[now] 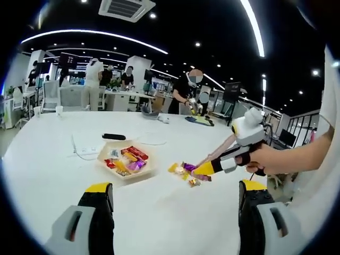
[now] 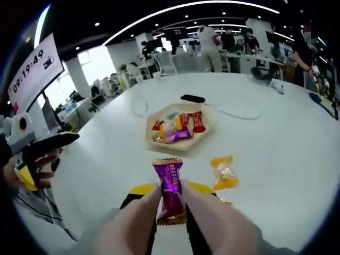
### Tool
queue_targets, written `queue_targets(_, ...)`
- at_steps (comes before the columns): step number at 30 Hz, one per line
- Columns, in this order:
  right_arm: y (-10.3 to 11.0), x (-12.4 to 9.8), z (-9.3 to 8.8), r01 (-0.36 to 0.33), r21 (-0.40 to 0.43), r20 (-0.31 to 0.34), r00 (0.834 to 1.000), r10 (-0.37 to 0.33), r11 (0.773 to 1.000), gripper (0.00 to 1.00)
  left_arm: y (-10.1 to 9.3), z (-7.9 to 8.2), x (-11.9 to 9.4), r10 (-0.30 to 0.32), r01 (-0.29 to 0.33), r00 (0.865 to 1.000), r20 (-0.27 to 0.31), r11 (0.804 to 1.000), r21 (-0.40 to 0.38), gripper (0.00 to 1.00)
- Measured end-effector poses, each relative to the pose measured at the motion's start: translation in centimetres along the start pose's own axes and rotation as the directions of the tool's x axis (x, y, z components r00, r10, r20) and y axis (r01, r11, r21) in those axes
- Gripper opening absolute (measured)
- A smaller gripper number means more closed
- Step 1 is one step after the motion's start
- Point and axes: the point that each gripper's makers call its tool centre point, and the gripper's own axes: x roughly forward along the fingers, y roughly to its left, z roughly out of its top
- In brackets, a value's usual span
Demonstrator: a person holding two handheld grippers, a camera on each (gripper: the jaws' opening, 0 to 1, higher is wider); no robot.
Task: Place the target food into the container with the food tongs after gripping and lifting it, then release it inside without dropping or visibly crushing the food.
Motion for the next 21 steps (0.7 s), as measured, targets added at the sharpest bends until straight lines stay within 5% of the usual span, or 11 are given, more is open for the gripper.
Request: queue_targets(21,-0.7,-0.4,2.8,0.015,-0.019,0.059,0.998,-0.014,1.0,0.2,-0.3,0.1,-0.7,0.017,-0.017,1.0,0.007,1.0,0.017,0.99)
